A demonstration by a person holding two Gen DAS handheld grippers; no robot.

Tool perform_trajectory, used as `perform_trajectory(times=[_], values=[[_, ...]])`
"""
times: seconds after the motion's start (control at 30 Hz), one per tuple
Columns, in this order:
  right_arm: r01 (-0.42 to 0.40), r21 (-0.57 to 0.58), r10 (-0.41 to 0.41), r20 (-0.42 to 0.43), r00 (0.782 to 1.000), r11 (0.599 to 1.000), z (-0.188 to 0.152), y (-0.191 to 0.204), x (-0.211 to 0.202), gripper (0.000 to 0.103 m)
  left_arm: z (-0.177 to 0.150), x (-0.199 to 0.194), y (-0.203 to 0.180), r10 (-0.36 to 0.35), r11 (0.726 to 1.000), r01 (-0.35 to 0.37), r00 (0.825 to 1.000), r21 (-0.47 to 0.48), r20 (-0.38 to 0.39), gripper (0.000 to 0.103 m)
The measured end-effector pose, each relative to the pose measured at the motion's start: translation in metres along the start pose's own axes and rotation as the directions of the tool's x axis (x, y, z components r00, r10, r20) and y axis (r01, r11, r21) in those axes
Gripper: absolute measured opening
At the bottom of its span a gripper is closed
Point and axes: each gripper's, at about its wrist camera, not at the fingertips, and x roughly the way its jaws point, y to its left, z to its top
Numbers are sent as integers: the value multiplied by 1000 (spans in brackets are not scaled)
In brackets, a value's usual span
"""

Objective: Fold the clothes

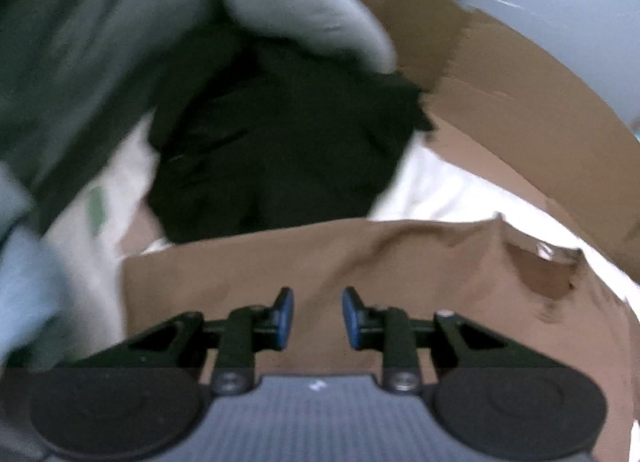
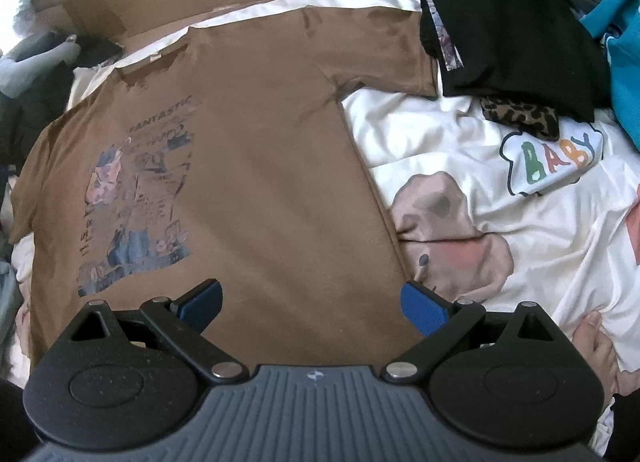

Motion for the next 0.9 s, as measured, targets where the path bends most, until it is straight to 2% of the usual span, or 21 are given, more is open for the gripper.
perform_trajectory(times=[0.2, 0.3, 0.33, 0.43, 0.6, 0.67, 0.9], values=[[8, 16, -8, 1, 1000, 1000, -8, -6, 4, 99, 20, 35, -34, 5, 998, -3, 1000, 56, -22, 28], [23, 16, -23, -3, 1000, 1000, -9, -10, 5, 99, 27, 57, -32, 29, 999, -27, 998, 33, -62, 28], [24, 22, -24, -1, 1000, 999, -9, -12, 5, 99, 29, 64, -29, 39, 999, -38, 996, 20, -78, 24], [28, 32, -28, 7, 1000, 999, -8, -14, 3, 99, 34, 84, -22, 64, 998, -63, 990, 8, -124, 23], [31, 33, -31, 7, 999, 999, -7, -14, 4, 99, 48, 91, -16, 98, 995, -99, 989, 0, -113, 24], [32, 35, -32, 4, 999, 999, -8, -13, 6, 99, 51, 93, -15, 104, 994, -101, 988, 28, -118, 24], [25, 47, -25, 1, 1000, 999, -13, -11, 12, 99, 52, 77, -7, 80, 997, -79, 991, 9, -107, 27]])
